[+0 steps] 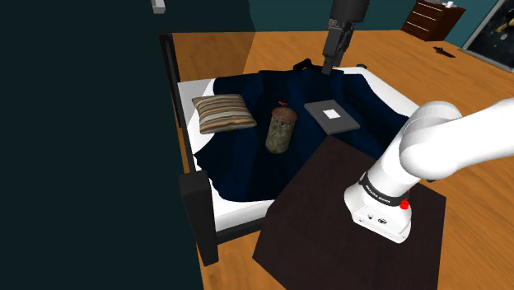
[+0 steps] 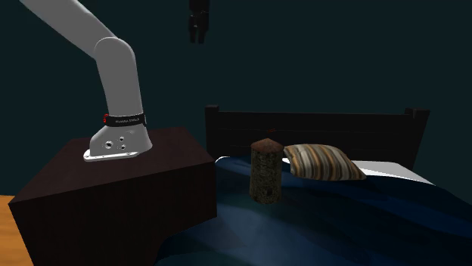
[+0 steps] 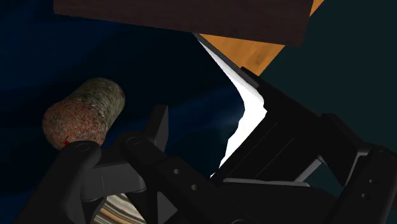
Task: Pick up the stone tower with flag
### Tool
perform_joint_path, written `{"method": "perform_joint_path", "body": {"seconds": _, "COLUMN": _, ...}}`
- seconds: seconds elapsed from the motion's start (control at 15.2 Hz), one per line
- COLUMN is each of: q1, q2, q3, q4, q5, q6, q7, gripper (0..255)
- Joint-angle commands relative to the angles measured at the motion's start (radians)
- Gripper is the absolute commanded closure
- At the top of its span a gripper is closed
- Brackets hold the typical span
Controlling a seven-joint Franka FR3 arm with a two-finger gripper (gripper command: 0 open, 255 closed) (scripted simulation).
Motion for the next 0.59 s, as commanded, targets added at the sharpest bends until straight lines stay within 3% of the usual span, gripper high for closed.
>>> {"method": "perform_joint_path", "body": {"seconds": 0.0, "q1": 0.0, "q2": 0.0, "q3": 0.0, "q4": 0.0, "q5": 0.0, "q6": 0.0, "q7": 0.0, "gripper": 0}}
{"method": "perform_joint_path", "body": {"seconds": 0.53, "q1": -0.037, "q2": 0.19, "q3": -0.055, "q4": -0.067, "q5": -0.064, "q6": 0.257, "q7": -0.073, "gripper": 0}}
